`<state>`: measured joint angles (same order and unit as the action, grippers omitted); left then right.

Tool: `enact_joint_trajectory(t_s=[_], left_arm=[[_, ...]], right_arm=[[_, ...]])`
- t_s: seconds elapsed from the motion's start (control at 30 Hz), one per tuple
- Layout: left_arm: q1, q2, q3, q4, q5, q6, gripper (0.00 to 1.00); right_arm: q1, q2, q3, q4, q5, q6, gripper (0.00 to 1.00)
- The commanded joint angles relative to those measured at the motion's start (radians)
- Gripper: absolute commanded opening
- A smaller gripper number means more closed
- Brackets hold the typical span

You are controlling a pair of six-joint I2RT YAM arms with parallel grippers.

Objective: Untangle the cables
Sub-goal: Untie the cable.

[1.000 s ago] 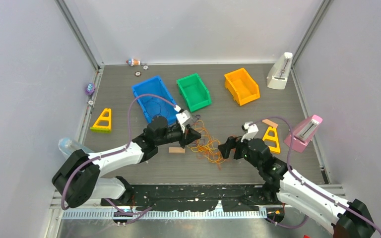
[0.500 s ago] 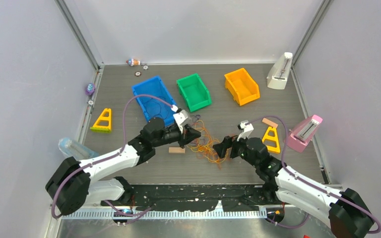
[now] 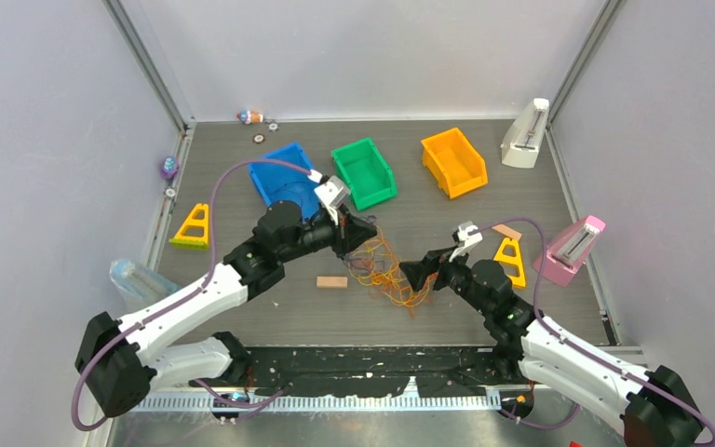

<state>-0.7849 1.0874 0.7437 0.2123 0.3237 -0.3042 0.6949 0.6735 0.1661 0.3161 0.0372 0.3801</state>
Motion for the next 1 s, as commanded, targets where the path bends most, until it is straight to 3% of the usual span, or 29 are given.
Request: enact_joint_trajectory(t_s=[0.0,0.17,0.2,0.27,0.3,0.4,0.5,0.63,0.83,0.97], left_arm=[[-0.007,0.016,0.126,-0.119,-0.033,-0.009,0.0],[-0.01,0.074,0.275,-0.267,-0.047,0.034,0.0],[-0.01,0.09,0.283,-0.284,-0.054,0.036,0.07],[-0.01,0.136,0.282,-0.298,-0.051,0.038,0.41],[-0.01,0.156,0.274,-0.299,-0.052,0.032,0.53],[-0.022,0.215,0.237,-0.271,-0.045,0.001,0.69],[-0.062,0.27,0.208,-0.252,-0.064,0.018,0.72],[-0.102,0.341,0.204,-0.245,-0.083,0.033,0.73],[-0.106,0.342,0.174,-0.218,-0.104,0.039,0.73],[-0.106,0.308,0.152,-0.218,-0.128,0.064,0.73]], right_arm=[[0.006,-0.007,0.007,0.102,0.038,-0.042,0.95],[0.006,0.074,0.002,0.219,-0.004,-0.047,0.95],[0.006,0.102,0.041,0.142,0.011,-0.047,0.96],[0.006,0.124,0.11,-0.007,0.073,-0.047,0.98],[0.006,0.125,0.124,-0.052,0.108,-0.021,0.99],[0.003,0.088,0.165,-0.239,0.257,0.029,0.92],[-0.005,0.069,0.195,-0.398,0.3,0.095,0.86],[-0.042,0.166,0.262,-0.64,0.308,0.209,0.9],[-0.097,0.336,0.278,-0.558,0.251,0.232,0.82],[-0.104,0.424,0.317,-0.519,0.264,0.214,0.64]])
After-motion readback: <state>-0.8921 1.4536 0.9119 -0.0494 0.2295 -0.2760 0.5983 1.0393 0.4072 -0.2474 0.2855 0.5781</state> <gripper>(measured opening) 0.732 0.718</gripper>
